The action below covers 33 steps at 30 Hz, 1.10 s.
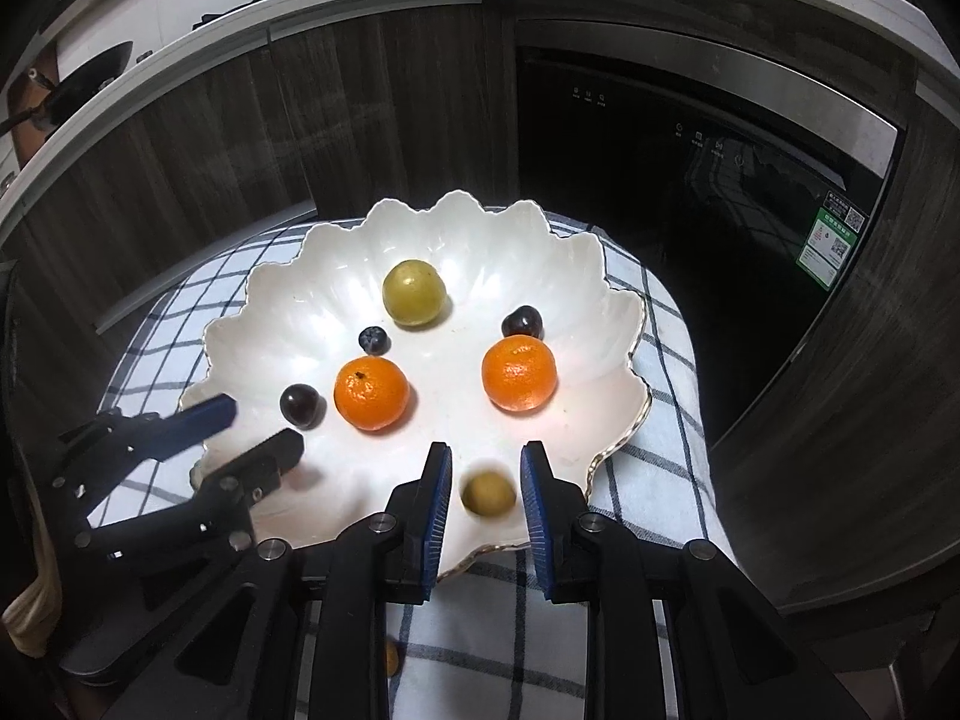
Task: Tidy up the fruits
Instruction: 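Open the left tool releasing the grape while the right tool drops the longan into the bowl, then withdraw both open tools from the bowl toward the last grape and longan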
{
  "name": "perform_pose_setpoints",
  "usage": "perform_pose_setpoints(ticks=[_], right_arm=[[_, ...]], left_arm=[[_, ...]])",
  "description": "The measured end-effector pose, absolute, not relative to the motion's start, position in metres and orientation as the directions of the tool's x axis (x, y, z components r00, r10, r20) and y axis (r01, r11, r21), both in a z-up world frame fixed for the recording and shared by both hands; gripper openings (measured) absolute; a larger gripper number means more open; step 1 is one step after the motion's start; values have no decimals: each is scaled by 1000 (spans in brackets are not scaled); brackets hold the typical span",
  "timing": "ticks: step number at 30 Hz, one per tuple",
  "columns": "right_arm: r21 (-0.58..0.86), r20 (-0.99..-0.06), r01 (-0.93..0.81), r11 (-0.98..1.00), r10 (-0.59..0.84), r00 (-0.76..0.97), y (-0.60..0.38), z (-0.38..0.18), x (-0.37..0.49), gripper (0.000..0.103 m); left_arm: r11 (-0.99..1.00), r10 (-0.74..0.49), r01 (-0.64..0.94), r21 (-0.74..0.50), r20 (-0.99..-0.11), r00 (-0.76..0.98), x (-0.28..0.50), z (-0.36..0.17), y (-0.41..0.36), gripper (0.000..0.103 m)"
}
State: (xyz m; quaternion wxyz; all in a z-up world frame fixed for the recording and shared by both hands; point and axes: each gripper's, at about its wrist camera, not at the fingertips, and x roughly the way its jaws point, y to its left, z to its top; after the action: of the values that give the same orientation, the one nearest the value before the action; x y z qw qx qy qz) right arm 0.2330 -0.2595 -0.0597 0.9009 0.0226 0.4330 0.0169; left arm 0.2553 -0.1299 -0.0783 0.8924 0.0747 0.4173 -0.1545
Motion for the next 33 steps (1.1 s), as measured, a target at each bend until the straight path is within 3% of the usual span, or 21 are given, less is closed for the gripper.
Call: perform_pose_setpoints(ticks=[2, 6, 8, 15, 33], right_arm=[[50, -773, -9, 999, 45, 633, -260, -57, 233, 50], [52, -752, 9, 999, 34, 658, -264, -50, 231, 72], [47, -740, 15, 999, 25, 672, -264, -46, 229, 75], [37, -725, 26, 999, 9, 689, -262, -38, 223, 81], [19, -690, 64, 998, -33, 723, -255, -11, 189, 82]], left_arm=[[944, -202, 330, 18, -759, 619, 254, -76, -129, 59], [948, -196, 317, 23, -742, 641, 252, -71, -124, 76], [948, -186, 316, 41, -735, 652, 250, -68, -124, 81], [952, -173, 301, 51, -721, 671, 242, -58, -121, 92], [959, -198, 283, 2, -710, 676, 216, -34, -96, 91]])
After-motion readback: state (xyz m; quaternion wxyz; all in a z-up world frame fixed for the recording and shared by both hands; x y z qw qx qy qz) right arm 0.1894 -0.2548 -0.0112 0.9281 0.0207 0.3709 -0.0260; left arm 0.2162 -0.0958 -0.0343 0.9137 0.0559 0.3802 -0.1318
